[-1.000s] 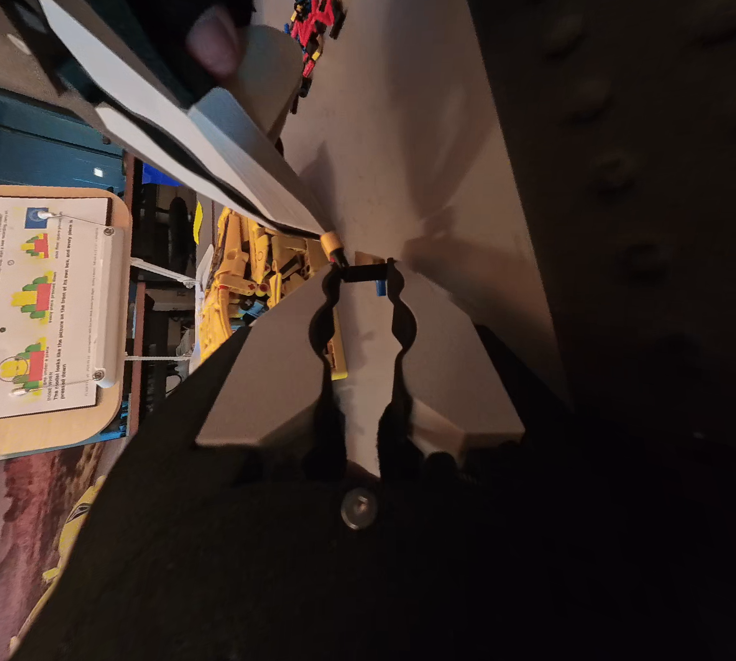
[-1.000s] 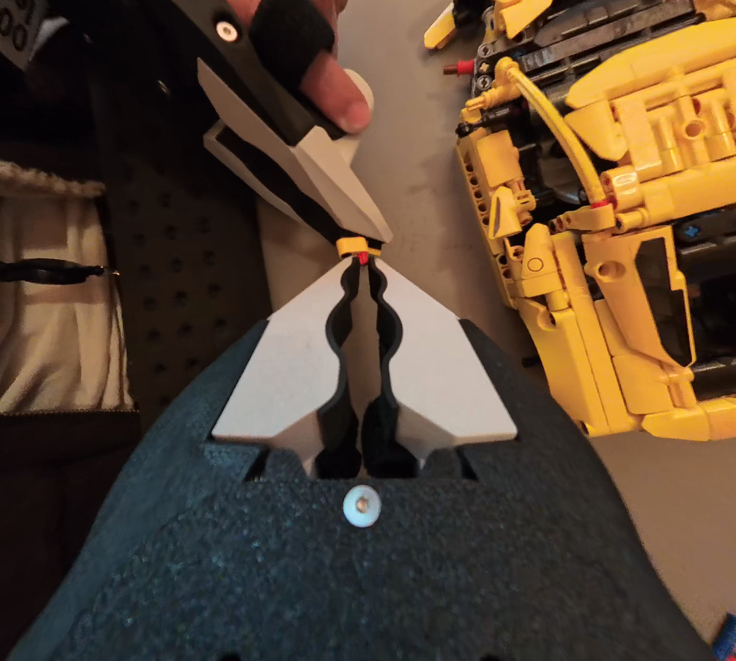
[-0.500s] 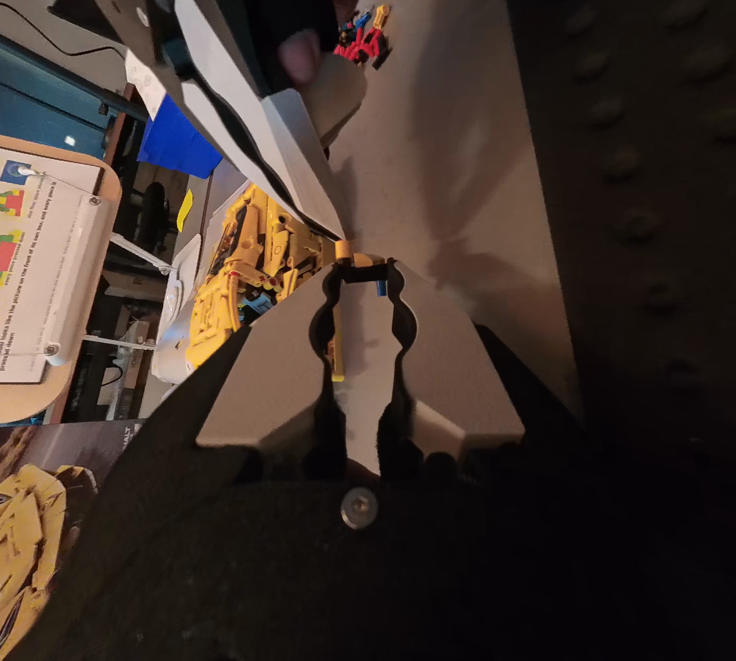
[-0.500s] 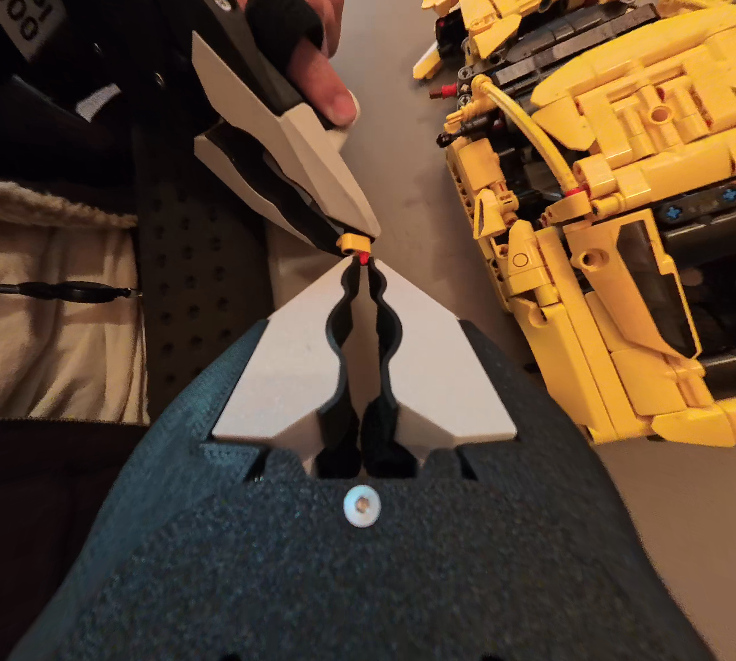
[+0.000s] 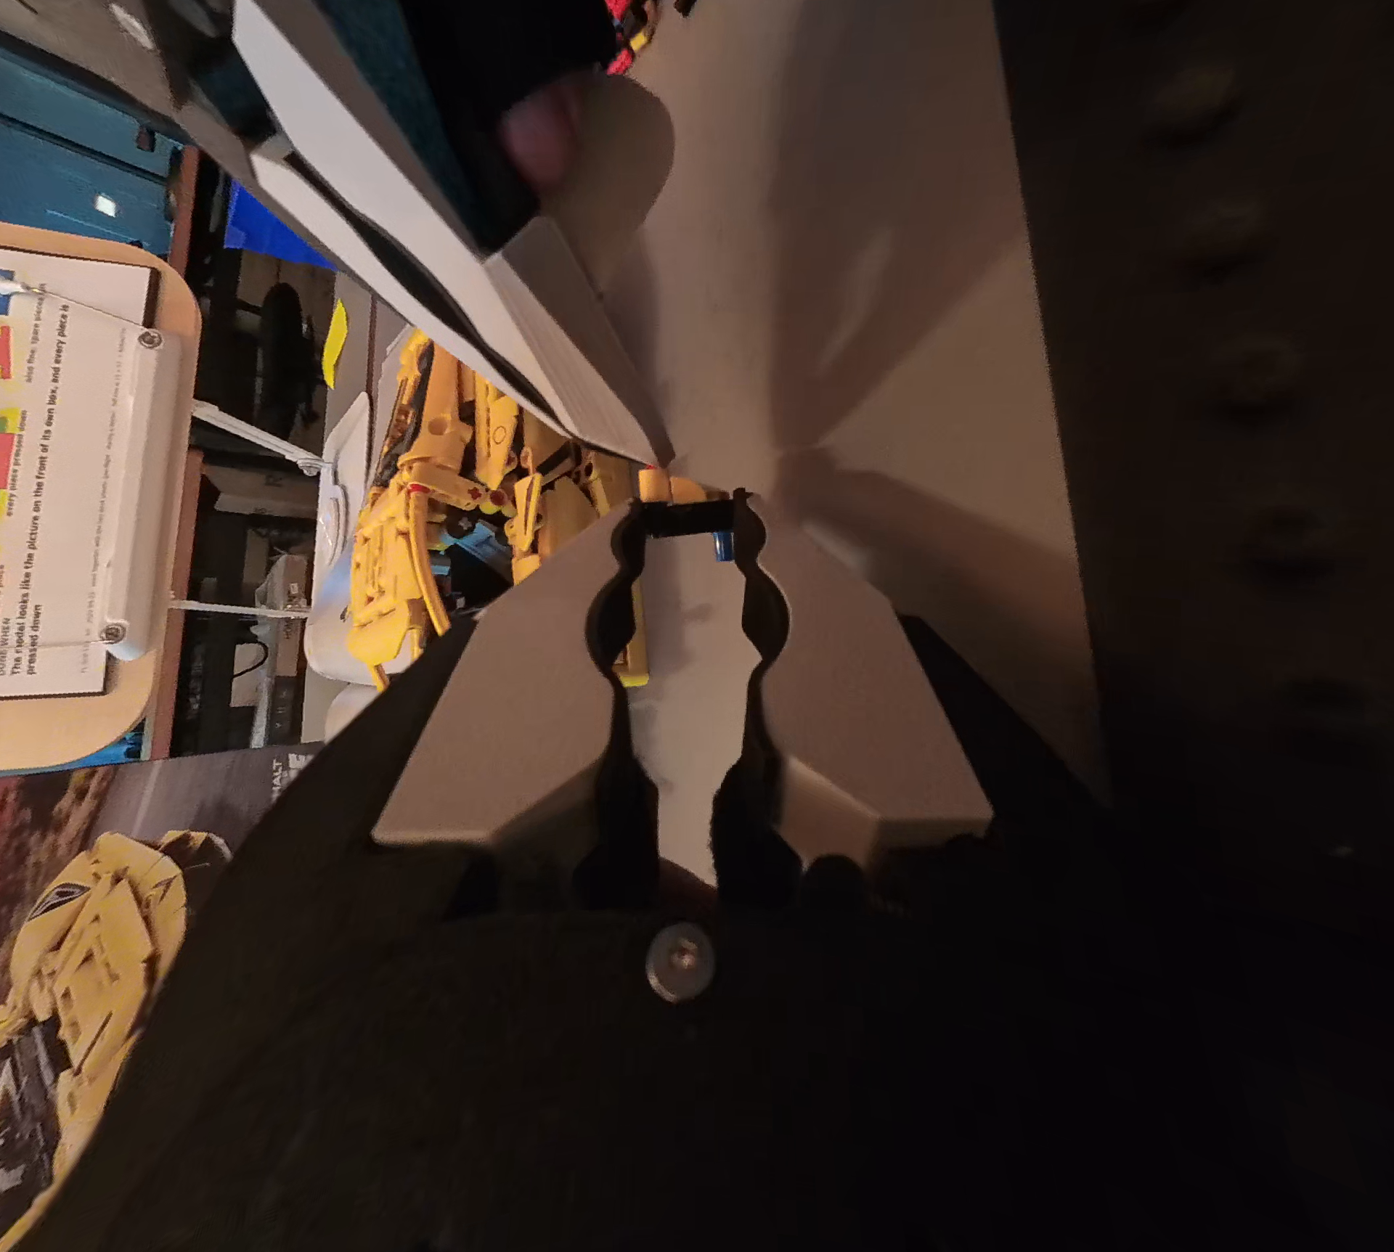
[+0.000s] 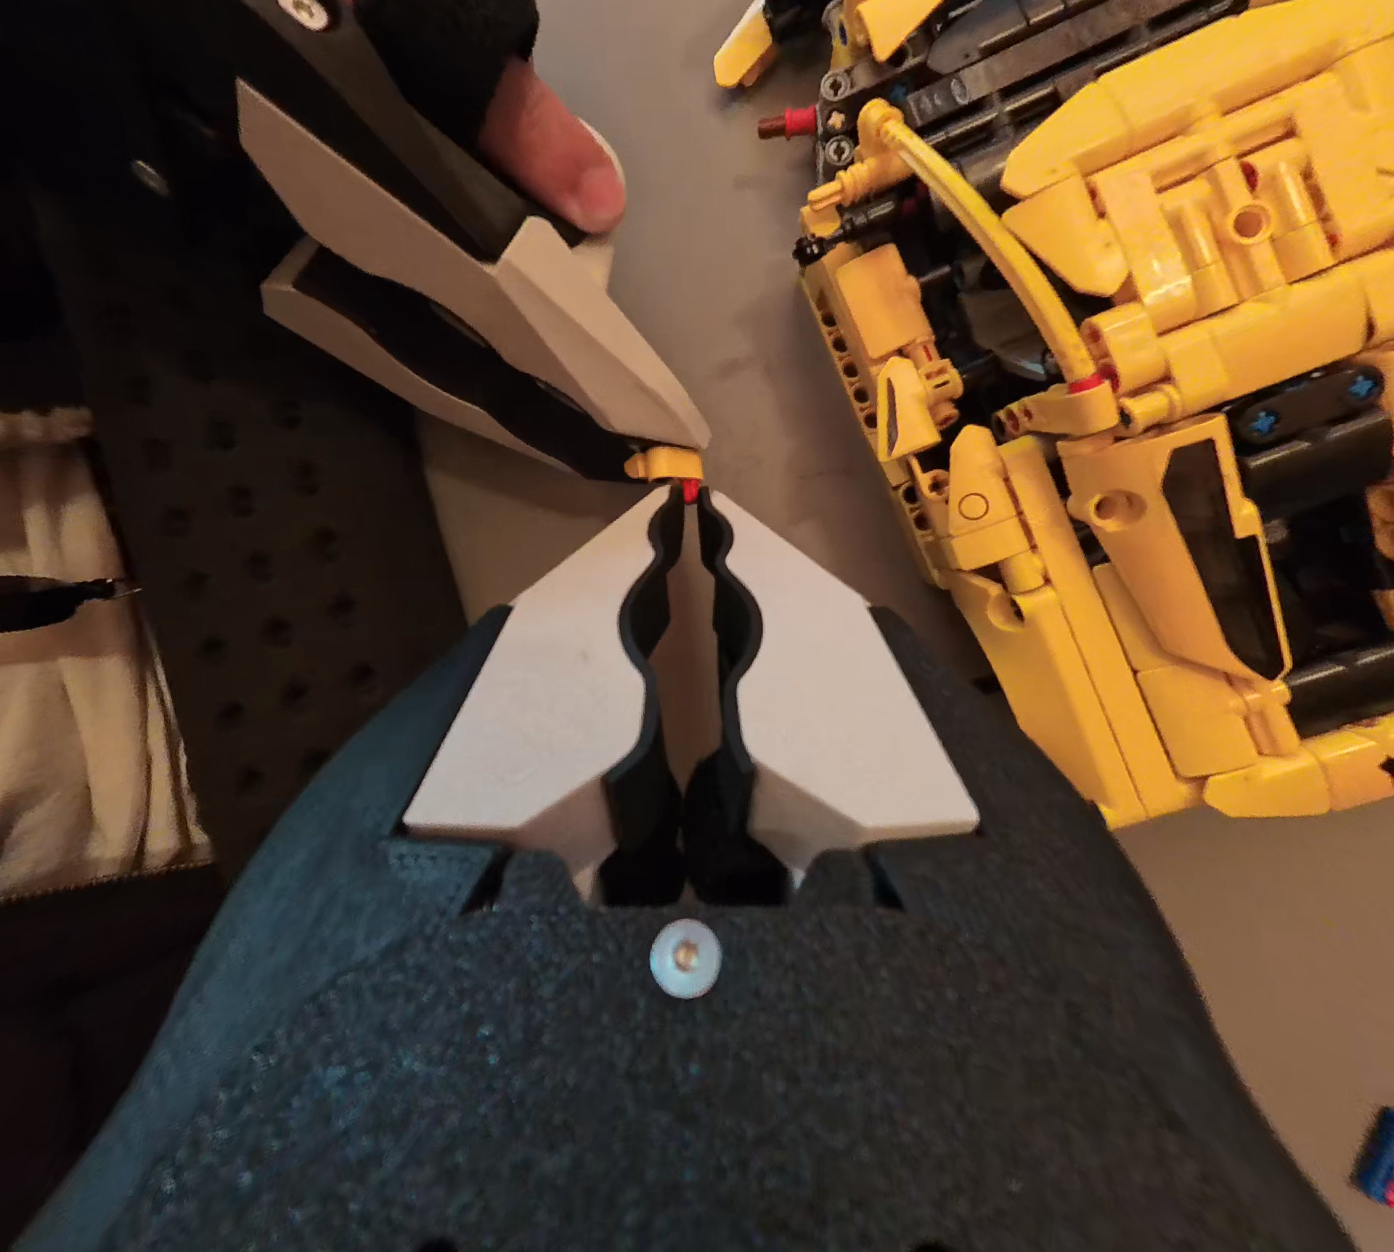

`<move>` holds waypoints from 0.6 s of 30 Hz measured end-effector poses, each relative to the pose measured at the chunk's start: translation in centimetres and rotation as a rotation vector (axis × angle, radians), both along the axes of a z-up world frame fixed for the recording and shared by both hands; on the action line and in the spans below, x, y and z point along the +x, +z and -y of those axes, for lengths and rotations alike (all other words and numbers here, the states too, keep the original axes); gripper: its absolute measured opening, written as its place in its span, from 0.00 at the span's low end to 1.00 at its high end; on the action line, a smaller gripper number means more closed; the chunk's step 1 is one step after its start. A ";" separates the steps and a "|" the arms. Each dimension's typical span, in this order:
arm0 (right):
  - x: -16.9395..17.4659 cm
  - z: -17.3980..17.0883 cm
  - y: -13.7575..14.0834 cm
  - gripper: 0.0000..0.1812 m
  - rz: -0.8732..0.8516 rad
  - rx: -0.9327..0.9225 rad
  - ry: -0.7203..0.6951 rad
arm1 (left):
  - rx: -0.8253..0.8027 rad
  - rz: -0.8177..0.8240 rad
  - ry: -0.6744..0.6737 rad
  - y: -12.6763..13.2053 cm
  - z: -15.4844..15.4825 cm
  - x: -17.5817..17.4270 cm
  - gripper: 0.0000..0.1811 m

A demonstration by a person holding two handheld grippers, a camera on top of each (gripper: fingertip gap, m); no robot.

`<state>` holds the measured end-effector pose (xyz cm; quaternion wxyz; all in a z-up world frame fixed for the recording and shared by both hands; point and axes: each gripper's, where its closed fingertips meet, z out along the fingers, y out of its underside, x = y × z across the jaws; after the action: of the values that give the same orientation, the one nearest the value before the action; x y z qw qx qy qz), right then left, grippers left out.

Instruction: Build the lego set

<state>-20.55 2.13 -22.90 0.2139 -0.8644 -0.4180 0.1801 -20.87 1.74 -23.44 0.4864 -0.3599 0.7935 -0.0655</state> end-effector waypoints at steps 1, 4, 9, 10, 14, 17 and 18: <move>0.0 -0.1 0.0 0.01 -0.016 -0.002 -0.002 | -0.004 0.000 0.005 0.1 0.0 0.0 0.12; -0.1 -0.5 0.3 0.01 -0.082 0.017 0.002 | -0.009 0.010 0.024 0.3 -0.3 0.0 0.12; 0.0 -0.6 1.7 0.01 -0.221 0.028 0.004 | -0.104 0.090 0.021 1.7 -0.2 0.2 0.12; -0.1 -0.6 2.1 0.01 -0.249 0.024 0.002 | -0.149 0.107 0.019 2.0 -0.1 0.2 0.12; 0.0 -0.8 2.6 0.01 -0.244 0.053 -0.009 | -0.213 0.135 0.018 2.3 0.0 0.3 0.12; 0.0 -0.7 2.3 0.01 -0.211 0.046 -0.010 | -0.159 0.105 0.023 2.0 0.1 0.3 0.12; -0.1 -0.8 2.4 0.01 -0.220 0.048 -0.015 | -0.169 0.108 0.027 2.1 0.0 0.3 0.12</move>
<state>-20.61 2.89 -20.51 0.2805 -0.8370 -0.3897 0.2623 -20.56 1.70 -21.39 0.4972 -0.4061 0.7529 -0.1451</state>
